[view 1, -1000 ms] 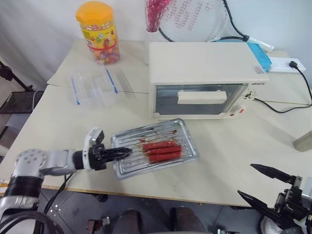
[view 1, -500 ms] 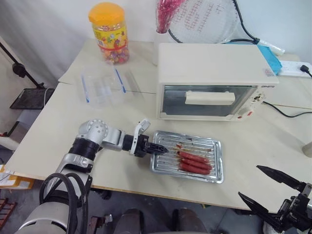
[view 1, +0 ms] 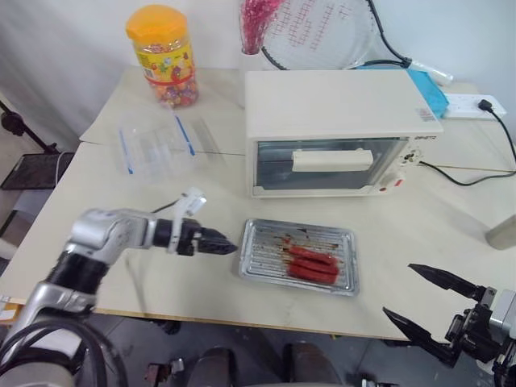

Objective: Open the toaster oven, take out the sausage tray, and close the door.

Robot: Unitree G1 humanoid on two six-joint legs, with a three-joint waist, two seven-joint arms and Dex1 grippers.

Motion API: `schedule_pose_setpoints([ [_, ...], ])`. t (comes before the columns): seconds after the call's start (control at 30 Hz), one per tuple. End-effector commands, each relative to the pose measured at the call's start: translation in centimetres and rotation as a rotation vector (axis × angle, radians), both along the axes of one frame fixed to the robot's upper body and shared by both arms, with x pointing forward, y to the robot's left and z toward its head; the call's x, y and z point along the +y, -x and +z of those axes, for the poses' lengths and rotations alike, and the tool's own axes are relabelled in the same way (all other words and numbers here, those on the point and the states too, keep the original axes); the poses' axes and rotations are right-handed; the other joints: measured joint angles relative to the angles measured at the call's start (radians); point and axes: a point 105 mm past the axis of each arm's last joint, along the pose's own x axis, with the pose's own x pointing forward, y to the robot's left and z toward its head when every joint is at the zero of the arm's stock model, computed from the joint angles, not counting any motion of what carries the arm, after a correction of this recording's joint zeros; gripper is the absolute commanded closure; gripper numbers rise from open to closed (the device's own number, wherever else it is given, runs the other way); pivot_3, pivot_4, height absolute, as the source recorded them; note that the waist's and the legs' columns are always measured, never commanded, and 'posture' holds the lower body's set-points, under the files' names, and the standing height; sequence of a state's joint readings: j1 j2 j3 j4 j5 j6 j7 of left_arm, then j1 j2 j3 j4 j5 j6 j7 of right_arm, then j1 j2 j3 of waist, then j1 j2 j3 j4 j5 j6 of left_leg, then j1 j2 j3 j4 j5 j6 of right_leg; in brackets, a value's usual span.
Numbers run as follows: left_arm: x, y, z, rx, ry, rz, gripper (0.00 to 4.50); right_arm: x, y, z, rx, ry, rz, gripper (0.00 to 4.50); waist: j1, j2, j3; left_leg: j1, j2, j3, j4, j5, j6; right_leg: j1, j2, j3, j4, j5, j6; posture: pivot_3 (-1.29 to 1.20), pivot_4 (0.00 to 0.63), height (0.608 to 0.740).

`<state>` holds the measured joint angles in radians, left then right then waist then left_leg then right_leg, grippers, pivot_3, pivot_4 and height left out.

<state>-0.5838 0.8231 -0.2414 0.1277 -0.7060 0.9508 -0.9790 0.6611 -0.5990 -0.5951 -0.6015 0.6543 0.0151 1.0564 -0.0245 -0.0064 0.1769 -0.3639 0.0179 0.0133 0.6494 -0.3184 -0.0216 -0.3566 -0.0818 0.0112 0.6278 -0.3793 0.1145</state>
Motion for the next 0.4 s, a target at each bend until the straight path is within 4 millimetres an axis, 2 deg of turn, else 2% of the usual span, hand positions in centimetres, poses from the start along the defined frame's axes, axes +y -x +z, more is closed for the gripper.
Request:
schedule_pose_setpoints([
  [0.03,3.7,-0.2,1.7,-0.355,0.010,-0.044,0.20,-1.0,-0.6,0.3,0.026,-0.010,0.023,0.00,0.002,0.000,0.000,0.000,0.000,0.000,0.000,0.000,0.000,0.000,-0.001,0.000,0.000,0.000,0.000,0.00,0.150,0.740],
  [0.1,6.1,1.0,2.5,-0.601,0.004,-0.129,0.20,-1.9,-1.0,0.4,0.041,0.012,0.041,0.00,0.003,-0.001,0.001,-0.002,0.000,-0.001,0.000,0.000,0.001,-0.001,-0.003,-0.002,-0.001,0.000,-0.001,0.00,0.150,0.740],
  [0.17,7.4,2.0,3.0,-0.769,-0.035,-0.195,0.20,-2.5,-1.1,0.5,0.052,0.046,0.074,0.00,0.005,-0.001,0.001,-0.005,0.000,-0.002,0.000,0.000,0.002,-0.003,-0.006,-0.003,-0.002,0.001,-0.002,0.00,0.150,0.740],
  [0.27,8.1,3.1,3.7,-0.835,0.001,-0.255,0.20,-2.7,-1.0,0.8,0.048,0.084,0.111,0.00,0.025,-0.001,0.001,-0.006,-0.003,-0.003,-0.001,-0.001,0.005,-0.003,-0.010,-0.006,-0.003,0.001,-0.002,0.00,0.150,0.740],
  [0.33,8.2,3.1,3.6,-0.847,-0.052,-0.254,0.20,-2.5,-0.7,1.0,0.050,0.100,0.133,0.00,0.031,-0.001,0.001,-0.006,-0.004,-0.004,0.000,-0.003,0.008,-0.002,-0.012,-0.007,-0.003,0.001,-0.002,0.00,0.150,0.740],
  [0.4,8.0,3.1,3.7,-0.832,-0.031,-0.244,0.20,-2.6,-0.7,1.1,0.042,0.101,0.130,0.00,0.033,-0.001,0.001,-0.006,-0.005,-0.004,0.000,-0.004,0.010,-0.002,-0.012,-0.007,-0.003,0.001,-0.002,0.00,0.150,0.740],
])
